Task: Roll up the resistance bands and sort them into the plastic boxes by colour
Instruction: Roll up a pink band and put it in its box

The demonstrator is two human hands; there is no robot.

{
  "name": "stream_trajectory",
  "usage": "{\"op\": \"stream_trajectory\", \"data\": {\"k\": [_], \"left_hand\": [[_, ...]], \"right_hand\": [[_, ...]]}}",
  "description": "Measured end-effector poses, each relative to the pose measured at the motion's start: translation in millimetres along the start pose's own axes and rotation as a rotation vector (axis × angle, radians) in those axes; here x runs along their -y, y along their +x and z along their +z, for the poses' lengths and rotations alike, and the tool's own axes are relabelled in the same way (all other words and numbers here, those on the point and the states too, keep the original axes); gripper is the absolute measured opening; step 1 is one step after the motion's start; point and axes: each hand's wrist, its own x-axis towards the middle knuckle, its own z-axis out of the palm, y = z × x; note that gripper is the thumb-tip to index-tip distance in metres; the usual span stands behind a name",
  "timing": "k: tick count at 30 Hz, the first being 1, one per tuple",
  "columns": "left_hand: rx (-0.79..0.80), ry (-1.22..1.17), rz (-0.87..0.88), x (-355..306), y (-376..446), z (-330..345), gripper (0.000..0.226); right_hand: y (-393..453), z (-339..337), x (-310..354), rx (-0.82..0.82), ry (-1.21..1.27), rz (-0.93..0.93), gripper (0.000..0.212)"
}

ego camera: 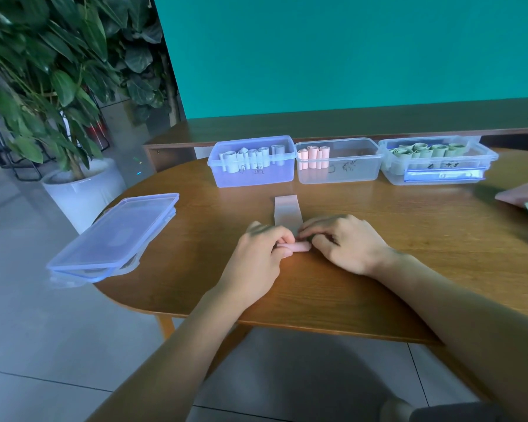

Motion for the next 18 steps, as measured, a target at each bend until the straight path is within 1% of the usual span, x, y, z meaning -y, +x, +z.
{"op": "stream_trajectory", "data": {"k": [3,6,11,14,18], "left_hand": [[-0.007,0.035,0.01,-0.8,1.2,1.6,0.014],[-0.036,0.081,0.0,-0.7,2.0,5.6,0.022],[-0.031,0.078,0.043,-2.8,3.5,4.8,0.024],[0.01,0.062,0.042,-0.5,6.3,3.9,0.025],[0.052,0.055,0.042,-0.1,11.6,1.4,0.025]], "right_hand": [[1.1,-0.4,-0.4,0.01,0.024,0.013,0.036],[2.0,-2.3,0.6,0.022,0.08,0.054,0.048],[3.4,-5.7,1.6,0.047,0.109,0.084,0.052],[3.5,-6.1,1.3,0.057,0.114,0.086,0.057],[5.1,-2.5,-0.3,0.074,0.053,0.037,0.057]]}}
